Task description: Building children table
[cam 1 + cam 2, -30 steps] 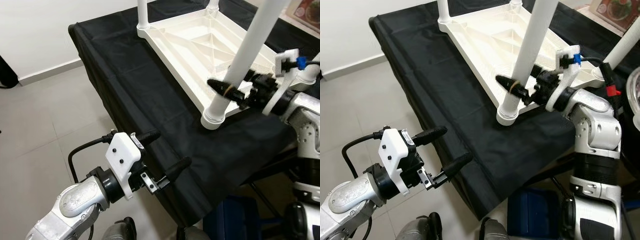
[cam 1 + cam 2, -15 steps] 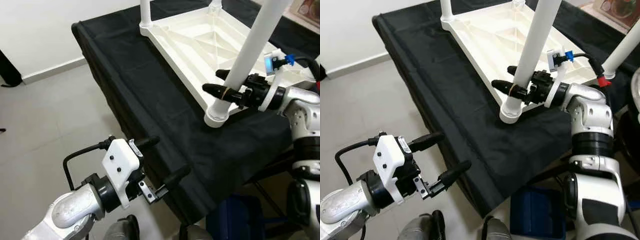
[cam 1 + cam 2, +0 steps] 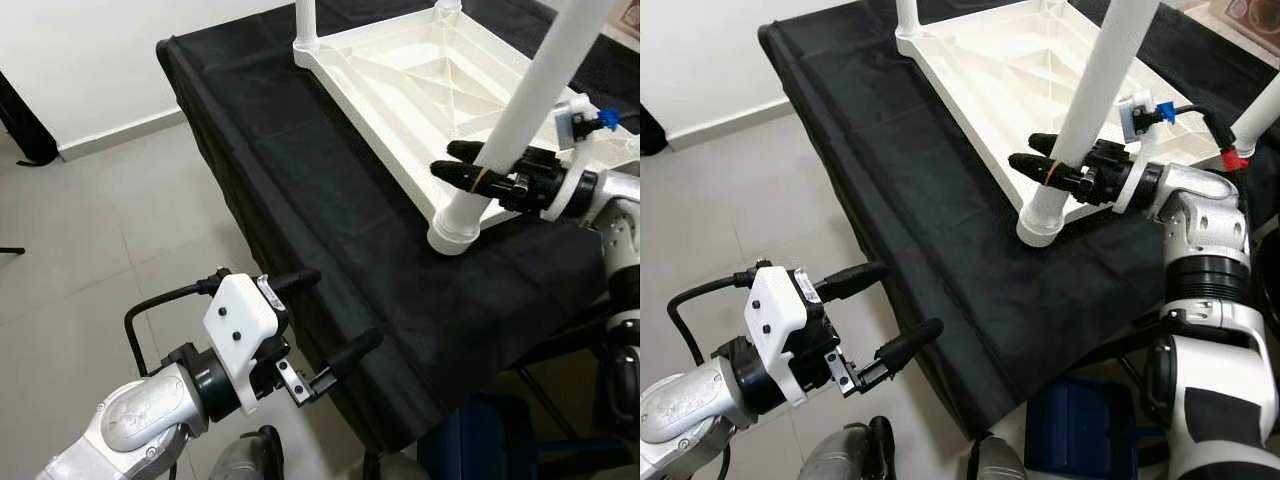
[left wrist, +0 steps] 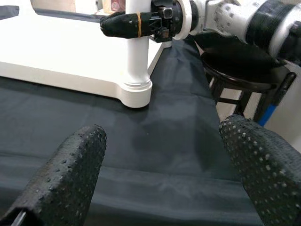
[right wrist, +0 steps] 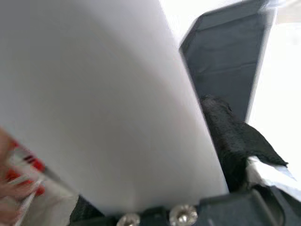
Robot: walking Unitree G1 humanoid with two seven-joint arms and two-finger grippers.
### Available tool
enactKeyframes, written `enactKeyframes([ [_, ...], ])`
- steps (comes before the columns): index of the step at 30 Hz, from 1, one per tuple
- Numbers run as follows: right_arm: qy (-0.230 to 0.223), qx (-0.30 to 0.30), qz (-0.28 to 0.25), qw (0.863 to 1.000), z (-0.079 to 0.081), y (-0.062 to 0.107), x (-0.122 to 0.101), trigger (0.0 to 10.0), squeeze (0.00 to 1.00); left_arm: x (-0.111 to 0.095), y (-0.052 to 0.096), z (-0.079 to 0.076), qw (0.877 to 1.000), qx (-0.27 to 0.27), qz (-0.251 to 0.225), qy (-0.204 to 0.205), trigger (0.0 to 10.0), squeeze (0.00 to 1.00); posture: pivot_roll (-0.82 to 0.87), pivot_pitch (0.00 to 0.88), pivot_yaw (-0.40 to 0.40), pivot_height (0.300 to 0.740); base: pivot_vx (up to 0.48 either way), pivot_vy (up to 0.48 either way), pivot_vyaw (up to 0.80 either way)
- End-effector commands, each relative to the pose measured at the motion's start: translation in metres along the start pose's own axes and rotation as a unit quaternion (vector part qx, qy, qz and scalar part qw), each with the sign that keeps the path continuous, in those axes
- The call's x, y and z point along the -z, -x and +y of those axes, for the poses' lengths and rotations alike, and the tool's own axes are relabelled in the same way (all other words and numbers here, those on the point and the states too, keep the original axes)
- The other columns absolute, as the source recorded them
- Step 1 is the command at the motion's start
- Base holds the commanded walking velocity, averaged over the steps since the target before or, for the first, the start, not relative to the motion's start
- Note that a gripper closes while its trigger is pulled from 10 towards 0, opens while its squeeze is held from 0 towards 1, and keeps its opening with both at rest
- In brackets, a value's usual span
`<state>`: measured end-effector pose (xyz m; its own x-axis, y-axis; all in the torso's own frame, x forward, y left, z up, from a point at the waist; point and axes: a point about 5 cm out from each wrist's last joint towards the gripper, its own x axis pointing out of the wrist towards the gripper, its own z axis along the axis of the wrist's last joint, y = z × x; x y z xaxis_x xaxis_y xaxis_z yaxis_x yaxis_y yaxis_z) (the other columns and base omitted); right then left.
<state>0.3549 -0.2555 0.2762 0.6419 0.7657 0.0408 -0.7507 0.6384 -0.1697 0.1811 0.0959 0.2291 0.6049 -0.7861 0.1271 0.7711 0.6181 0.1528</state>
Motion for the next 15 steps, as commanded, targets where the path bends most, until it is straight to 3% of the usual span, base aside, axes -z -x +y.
enactKeyframes([
  [1, -0.006, 0.091, 0.036, 0.995, 0.001, -0.003, 0.012, 0.0, 0.00, 0.001, 0.001, 0.001, 1.000, -0.006, 0.000, -0.004, 10.0, 0.00, 0.05, 0.227, -0.024, 0.740, 0.000, 0.000, 0.00],
  [2, -0.007, 0.120, 0.045, 0.992, 0.004, -0.008, 0.016, 0.0, 0.00, 0.001, 0.000, 0.002, 1.000, -0.008, -0.001, -0.005, 10.0, 0.00, 0.05, 0.227, -0.024, 0.740, 0.000, 0.000, 0.00],
  [3, -0.007, 0.205, 0.056, 0.977, 0.011, -0.016, 0.023, 0.0, 0.00, 0.001, 0.000, 0.003, 1.000, -0.011, -0.002, -0.007, 10.0, 0.00, 0.04, 0.216, -0.032, 0.740, 0.000, 0.000, 0.00],
  [4, -0.007, 0.308, 0.063, 0.949, 0.014, -0.016, 0.028, 0.0, 0.00, 0.001, 0.000, 0.003, 1.000, -0.013, -0.003, -0.008, 10.0, 0.00, 0.04, 0.216, -0.032, 0.740, 0.000, 0.000, 0.00],
  [5, -0.007, 0.308, 0.063, 0.949, 0.014, -0.016, 0.028, 0.0, 0.00, 0.001, 0.000, 0.003, 1.000, -0.013, -0.003, -0.008, 10.0, 0.00, 0.04, 0.216, -0.032, 0.740, 0.000, 0.000, 0.00],
  [6, 0.008, 0.400, 0.079, 0.913, 0.030, -0.013, 0.037, 0.0, 0.00, 0.002, -0.001, 0.004, 1.000, -0.015, -0.005, -0.008, 10.0, 0.00, 0.03, 0.206, -0.033, 0.740, 0.000, 0.000, 0.00],
  [7, 0.016, 0.439, 0.081, 0.895, 0.048, -0.013, 0.042, 0.0, 0.00, 0.002, -0.002, 0.005, 1.000, -0.016, -0.005, -0.010, 10.0, 0.00, 0.04, 0.201, -0.035, 0.740, 0.000, 0.000, 0.00],
  [8, 0.016, 0.439, 0.081, 0.895, 0.048, -0.013, 0.042, 0.0, 0.00, 0.002, -0.002, 0.005, 1.000, -0.016, -0.005, -0.010, 10.0, 0.00, 0.04, 0.201, -0.035, 0.740, 0.000, 0.000, 0.00],
  [10, -0.012, 0.445, 0.078, 0.892, 0.077, -0.023, 0.053, 0.0, 0.00, 0.002, -0.003, 0.006, 1.000, -0.016, -0.009, -0.010, 10.0, 0.00, 0.02, 0.193, -0.026, 0.740, 0.000, 0.000, 0.00],
  [15, -0.032, 0.434, 0.079, 0.897, 0.086, -0.033, 0.061, 0.0, 0.00, 0.002, -0.005, 0.007, 1.000, -0.015, -0.011, -0.012, 10.0, 0.00, 0.03, 0.188, -0.035, 0.740, 0.000, 0.000, 0.00],
])
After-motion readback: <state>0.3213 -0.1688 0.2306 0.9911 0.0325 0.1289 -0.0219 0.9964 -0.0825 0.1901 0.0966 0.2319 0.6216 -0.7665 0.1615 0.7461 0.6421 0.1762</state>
